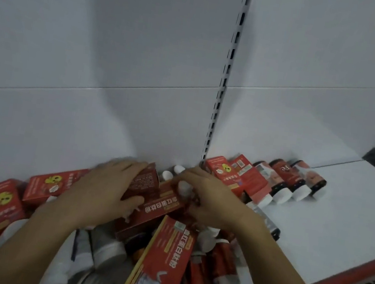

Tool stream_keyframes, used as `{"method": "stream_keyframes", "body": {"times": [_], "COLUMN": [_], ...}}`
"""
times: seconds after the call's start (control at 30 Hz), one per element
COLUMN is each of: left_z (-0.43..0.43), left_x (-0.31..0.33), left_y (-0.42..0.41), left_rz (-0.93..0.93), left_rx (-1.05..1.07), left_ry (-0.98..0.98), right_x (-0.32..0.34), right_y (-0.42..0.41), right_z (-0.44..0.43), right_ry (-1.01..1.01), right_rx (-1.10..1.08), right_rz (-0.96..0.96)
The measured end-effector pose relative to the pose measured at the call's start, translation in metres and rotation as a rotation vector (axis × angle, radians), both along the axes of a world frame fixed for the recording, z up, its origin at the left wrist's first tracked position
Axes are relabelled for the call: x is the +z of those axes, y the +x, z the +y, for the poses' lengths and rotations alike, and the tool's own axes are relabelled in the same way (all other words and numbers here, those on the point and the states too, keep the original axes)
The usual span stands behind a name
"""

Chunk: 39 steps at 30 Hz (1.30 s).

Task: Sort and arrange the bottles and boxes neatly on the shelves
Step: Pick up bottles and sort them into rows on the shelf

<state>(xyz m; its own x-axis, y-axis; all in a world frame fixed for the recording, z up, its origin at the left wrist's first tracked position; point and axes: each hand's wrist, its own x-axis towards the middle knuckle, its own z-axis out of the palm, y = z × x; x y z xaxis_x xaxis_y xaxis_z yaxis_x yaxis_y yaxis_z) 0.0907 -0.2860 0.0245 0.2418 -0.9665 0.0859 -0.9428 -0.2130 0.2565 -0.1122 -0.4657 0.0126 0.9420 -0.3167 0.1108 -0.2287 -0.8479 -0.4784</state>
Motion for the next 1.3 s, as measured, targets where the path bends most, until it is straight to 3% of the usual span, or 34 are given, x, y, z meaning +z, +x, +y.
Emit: {"method": "stream_keyframes", "body": {"times": [0.07, 0.23, 0.3, 0.43, 0.6, 0.7, 0.8, 0.93, 1.03, 1.13, 1.2, 1.3], "left_z": [-0.012, -0.047, -0.068, -0.122, -0.142, -0.129, -0.119, -0.14, -0.179, -0.22, -0.247, -0.285], "left_x": [0.017, 0.041, 0.035, 0.011, 0.006, 0.017, 0.032, 0.035, 0.019, 0.002, -0.01, -0.031], "left_y": [-0.01, -0.056, -0.075, -0.099, -0.113, -0.119, -0.132, -0.197, -0.252, -0.282, -0.297, -0.32], "left_rz": [-0.011, -0.06, -0.108, -0.224, -0.342, -0.317, -0.065, 0.302, 0.447, 0.473, 0.418, 0.268], "left_rx": [-0.01, 0.039, 0.028, 0.097, 0.224, 0.303, 0.419, 0.396, 0.26, 0.139, 0.049, -0.065], "left_ry": [0.017, -0.135, -0.072, 0.224, 0.313, 0.183, -0.122, -0.462, -0.453, -0.363, -0.284, -0.067], "right_x": [-0.007, 0.002, -0.001, -0.015, -0.022, -0.028, -0.026, -0.026, -0.038, -0.053, -0.062, -0.076], "right_y": [0.001, -0.034, -0.052, -0.065, -0.064, -0.066, -0.077, -0.116, -0.168, -0.234, -0.275, -0.312], "right_z": [0.0, -0.046, -0.071, -0.103, -0.104, -0.098, -0.096, -0.127, -0.164, -0.2, -0.228, -0.267], "right_ry": [-0.008, 0.099, 0.178, 0.243, 0.314, 0.455, 0.697, 0.835, 0.775, 0.521, 0.325, 0.246], "right_rx": [0.08, -0.056, -0.123, -0.241, 0.013, 0.036, -0.096, -0.341, -0.543, -0.767, -0.929, -0.996], "right_rz": [-0.025, -0.537, -0.653, -0.616, -0.623, -0.677, -0.849, -1.05, -1.062, -0.986, -0.826, -0.446]}}
